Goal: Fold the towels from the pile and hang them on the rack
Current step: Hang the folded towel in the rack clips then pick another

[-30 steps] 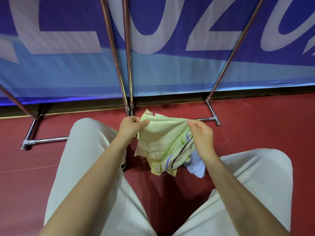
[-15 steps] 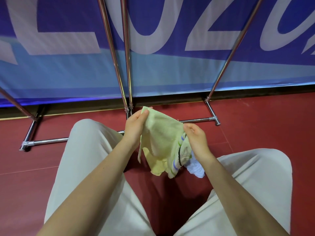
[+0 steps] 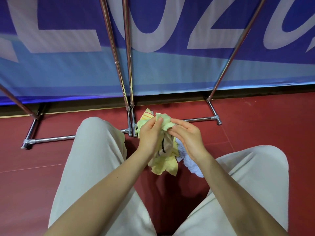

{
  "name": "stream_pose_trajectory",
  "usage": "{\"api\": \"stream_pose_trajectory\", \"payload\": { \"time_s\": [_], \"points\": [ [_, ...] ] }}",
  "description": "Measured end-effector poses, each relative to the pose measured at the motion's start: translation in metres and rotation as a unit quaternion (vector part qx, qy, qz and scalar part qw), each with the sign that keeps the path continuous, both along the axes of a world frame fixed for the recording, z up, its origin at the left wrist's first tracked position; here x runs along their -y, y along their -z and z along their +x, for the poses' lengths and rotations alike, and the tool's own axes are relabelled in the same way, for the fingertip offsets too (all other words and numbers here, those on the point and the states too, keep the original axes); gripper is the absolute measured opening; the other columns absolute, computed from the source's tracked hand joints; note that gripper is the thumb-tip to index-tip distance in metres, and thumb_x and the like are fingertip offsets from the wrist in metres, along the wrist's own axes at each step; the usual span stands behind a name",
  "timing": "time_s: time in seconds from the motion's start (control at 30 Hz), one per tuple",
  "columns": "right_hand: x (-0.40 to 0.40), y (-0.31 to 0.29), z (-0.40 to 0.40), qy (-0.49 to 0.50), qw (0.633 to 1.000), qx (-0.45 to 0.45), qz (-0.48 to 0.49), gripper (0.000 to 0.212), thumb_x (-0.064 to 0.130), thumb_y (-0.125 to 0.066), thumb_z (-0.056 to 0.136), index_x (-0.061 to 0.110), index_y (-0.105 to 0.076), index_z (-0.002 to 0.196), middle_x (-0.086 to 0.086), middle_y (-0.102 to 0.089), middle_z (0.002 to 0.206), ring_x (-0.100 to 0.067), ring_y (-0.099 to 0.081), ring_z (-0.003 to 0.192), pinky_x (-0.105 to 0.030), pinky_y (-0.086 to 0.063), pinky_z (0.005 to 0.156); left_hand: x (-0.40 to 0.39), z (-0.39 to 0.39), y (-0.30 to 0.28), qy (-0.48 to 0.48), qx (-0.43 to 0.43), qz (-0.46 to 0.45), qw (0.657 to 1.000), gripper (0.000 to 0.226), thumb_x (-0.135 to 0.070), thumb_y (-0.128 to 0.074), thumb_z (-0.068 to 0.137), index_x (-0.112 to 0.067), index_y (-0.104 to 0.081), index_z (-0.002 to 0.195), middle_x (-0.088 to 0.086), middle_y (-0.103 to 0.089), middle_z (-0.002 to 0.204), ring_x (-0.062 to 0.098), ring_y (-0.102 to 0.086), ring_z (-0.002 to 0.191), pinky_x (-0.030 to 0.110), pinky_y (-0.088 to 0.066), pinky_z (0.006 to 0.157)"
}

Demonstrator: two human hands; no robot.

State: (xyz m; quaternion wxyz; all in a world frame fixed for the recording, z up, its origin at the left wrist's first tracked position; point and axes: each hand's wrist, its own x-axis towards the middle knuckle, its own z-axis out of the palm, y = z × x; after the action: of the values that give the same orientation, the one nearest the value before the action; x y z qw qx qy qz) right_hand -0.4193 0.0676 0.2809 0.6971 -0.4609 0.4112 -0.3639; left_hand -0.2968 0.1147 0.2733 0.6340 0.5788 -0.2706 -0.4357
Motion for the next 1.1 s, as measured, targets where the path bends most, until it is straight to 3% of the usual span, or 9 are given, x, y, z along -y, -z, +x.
{"api": "stream_pose_trajectory", "payload": {
  "time_s": [0.13, 0.23, 0.33, 0.5, 0.57, 0.67, 0.8, 0.93, 1.1],
  "points": [
    [0.002, -0.005, 0.003, -0.007, 0.998, -0.050, -0.048, 0.027, -0.005, -0.059, 0.090, 0.003, -0.066, 0.115, -0.013, -0.072, 0.095, -0.017, -0.072, 0.087, -0.019, -0.055, 0.080, 0.003, 0.002, -0.002, -0.009, -0.053, 0.015, 0.998, 0.024, -0.021, -0.049, 0.100, -0.017, -0.073, 0.096, 0.013, -0.069, 0.096, 0.024, -0.062, 0.089, 0.040, -0.050, 0.088],
    [0.004, -0.008, 0.003, 0.018, 0.988, -0.102, -0.115, 0.016, 0.001, -0.063, 0.089, 0.007, -0.071, 0.100, -0.006, -0.073, 0.083, -0.010, -0.071, 0.073, -0.016, -0.053, 0.071, 0.008, 0.000, -0.002, -0.013, -0.069, 0.021, 0.997, 0.038, -0.036, -0.059, 0.088, 0.000, -0.066, 0.099, 0.016, -0.061, 0.091, 0.025, -0.055, 0.086, 0.041, -0.045, 0.083],
    [0.007, -0.010, -0.001, 0.030, 0.969, -0.153, -0.192, 0.013, 0.005, -0.066, 0.088, 0.016, -0.071, 0.083, 0.000, -0.069, 0.072, -0.006, -0.064, 0.065, -0.016, -0.051, 0.065, 0.013, -0.004, 0.003, 0.004, -0.052, 0.030, 0.998, 0.046, -0.050, -0.062, 0.074, -0.007, -0.063, 0.093, 0.011, -0.054, 0.090, 0.025, -0.048, 0.083, 0.042, -0.041, 0.080],
    [0.012, -0.007, -0.002, 0.053, 0.926, -0.204, -0.314, 0.014, 0.007, -0.068, 0.086, 0.019, -0.070, 0.080, 0.002, -0.059, 0.091, -0.008, -0.058, 0.085, -0.014, -0.044, 0.077, 0.016, -0.008, 0.001, -0.007, -0.023, 0.025, 0.999, 0.059, -0.050, -0.056, 0.075, 0.007, -0.056, 0.087, 0.008, -0.051, 0.085, 0.023, -0.044, 0.078, 0.039, -0.039, 0.075],
    [0.013, -0.008, -0.003, 0.059, 0.933, -0.189, -0.301, 0.015, 0.006, -0.066, 0.087, 0.019, -0.069, 0.080, 0.009, -0.063, 0.090, -0.001, -0.059, 0.088, -0.011, -0.043, 0.081, 0.018, -0.008, 0.001, -0.011, -0.017, 0.029, 0.999, 0.055, -0.050, -0.056, 0.075, 0.004, -0.058, 0.085, 0.007, -0.051, 0.084, 0.022, -0.044, 0.077, 0.038, -0.038, 0.075],
    [0.011, -0.011, -0.005, 0.045, 0.959, -0.153, -0.235, 0.016, 0.007, -0.064, 0.090, 0.019, -0.067, 0.081, 0.012, -0.067, 0.076, -0.001, -0.061, 0.074, -0.013, -0.046, 0.071, 0.019, -0.011, -0.001, -0.021, -0.020, 0.046, 0.999, 0.048, -0.044, -0.056, 0.081, 0.003, -0.061, 0.089, 0.010, -0.055, 0.083, 0.023, -0.049, 0.078, 0.042, -0.043, 0.077],
    [0.008, -0.015, -0.004, 0.044, 0.963, -0.136, -0.226, 0.014, 0.005, -0.064, 0.089, 0.015, -0.066, 0.080, -0.001, -0.066, 0.077, -0.007, -0.059, 0.072, -0.017, -0.048, 0.069, 0.019, -0.017, -0.006, -0.011, -0.026, 0.053, 0.998, 0.033, -0.030, -0.051, 0.096, -0.001, -0.067, 0.098, 0.013, -0.066, 0.093, 0.022, -0.060, 0.088, 0.042, -0.050, 0.089],
    [0.008, -0.016, -0.006, 0.052, 0.967, -0.120, -0.220, 0.012, 0.005, -0.063, 0.090, 0.011, -0.064, 0.080, -0.017, -0.063, 0.079, -0.016, -0.055, 0.072, -0.027, -0.047, 0.068, 0.019, -0.020, -0.005, 0.013, 0.001, 0.038, 0.999, 0.038, -0.029, -0.047, 0.097, 0.006, -0.062, 0.102, 0.012, -0.063, 0.093, 0.019, -0.056, 0.088, 0.036, -0.047, 0.086],
    [0.010, -0.014, -0.006, 0.064, 0.967, -0.126, -0.212, 0.013, 0.009, -0.065, 0.090, 0.013, -0.062, 0.077, -0.021, -0.059, 0.075, -0.020, -0.050, 0.070, -0.034, -0.044, 0.067, 0.016, -0.024, -0.008, 0.053, 0.035, 0.031, 0.997, 0.048, -0.036, -0.046, 0.092, 0.010, -0.058, 0.098, 0.012, -0.057, 0.088, 0.021, -0.051, 0.082, 0.036, -0.044, 0.078]
  ]
}}
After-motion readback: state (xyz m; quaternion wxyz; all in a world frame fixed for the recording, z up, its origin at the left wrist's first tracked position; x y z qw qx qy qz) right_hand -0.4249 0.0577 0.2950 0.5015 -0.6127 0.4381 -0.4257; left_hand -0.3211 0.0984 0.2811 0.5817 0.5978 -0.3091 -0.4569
